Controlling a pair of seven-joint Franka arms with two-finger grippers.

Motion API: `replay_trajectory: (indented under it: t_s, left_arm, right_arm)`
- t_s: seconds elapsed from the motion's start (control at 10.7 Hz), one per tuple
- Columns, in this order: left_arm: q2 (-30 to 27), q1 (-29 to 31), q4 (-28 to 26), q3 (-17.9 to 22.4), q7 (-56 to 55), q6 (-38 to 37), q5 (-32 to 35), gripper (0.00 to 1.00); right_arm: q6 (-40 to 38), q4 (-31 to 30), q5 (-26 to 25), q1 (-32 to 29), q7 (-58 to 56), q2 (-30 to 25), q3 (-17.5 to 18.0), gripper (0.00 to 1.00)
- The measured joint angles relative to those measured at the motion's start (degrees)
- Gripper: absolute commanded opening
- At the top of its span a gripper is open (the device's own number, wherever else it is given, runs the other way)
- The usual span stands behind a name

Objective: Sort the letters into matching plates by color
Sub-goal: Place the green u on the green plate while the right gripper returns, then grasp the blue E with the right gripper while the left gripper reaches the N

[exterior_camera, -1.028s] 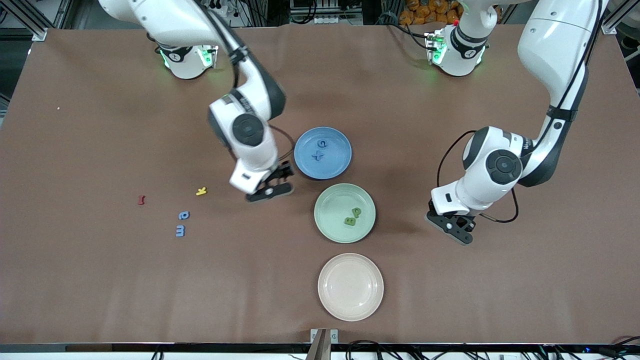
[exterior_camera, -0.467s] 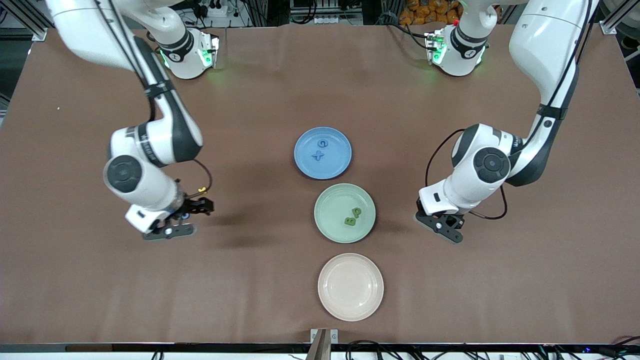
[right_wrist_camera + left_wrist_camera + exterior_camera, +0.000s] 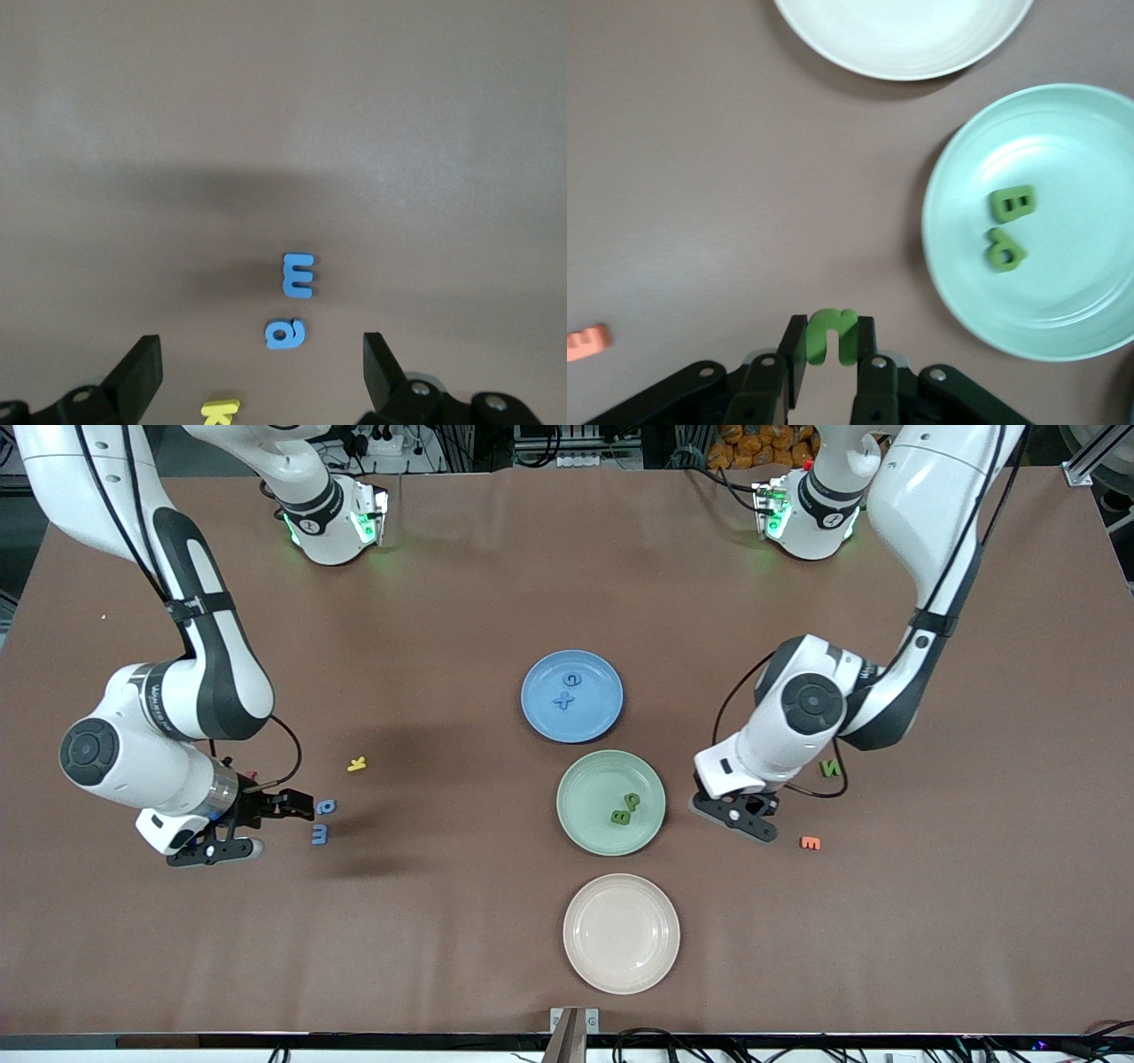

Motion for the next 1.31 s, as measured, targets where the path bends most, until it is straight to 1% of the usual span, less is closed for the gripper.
replay_trajectory:
  t_s: [0.19, 0.37, 0.56, 0.65, 0.75, 1.03, 1.31]
  left_arm:
    - [2.16, -4.01, 1.92, -0.02, -7.75, -0.01, -0.02, 0.00]
    - [5.14, -8.24, 3.96, -0.01, -17.84, -0.03, -0.08, 0.00]
    - [7.28, -11.63, 4.80, 0.05, -22.42, -0.03, -0.08, 0.00]
    - [7.82, -12.36, 4.98, 0.12, -23.36, -0.03, -0.08, 0.29]
    - [8.17, -12.46, 5.20, 0.20, -23.91, -0.03, -0.08, 0.99]
    - [8.06, -11.10, 7.51, 1.15, -23.76, 0.00, -0.06, 1.00]
    - [5.77, -6.31, 8.40, 1.21, -20.23, -2.25, -0.03, 1.00]
  right_arm:
    - [2.24, -0.19, 0.01, -0.16, -0.62, 1.65, 0.04, 1.00]
    - [5.78, -0.24, 0.00, -0.23, -0.95, 3.95, 0.04, 1.00]
    - [8.25, -0.25, -0.12, -0.26, -1.32, 6.18, 0.06, 1.00]
    - [8.97, -0.25, -0.34, -0.28, -1.40, 7.03, 0.07, 1.00]
    - [9.35, -0.25, -0.69, -0.29, -1.42, 7.71, 0.06, 1.00]
    - [10.26, -0.36, -2.13, -0.48, -1.50, 8.68, 0.02, 1.00]
    - [10.59, -0.63, -3.46, -0.70, -1.50, 8.80, -0.07, 1.00]
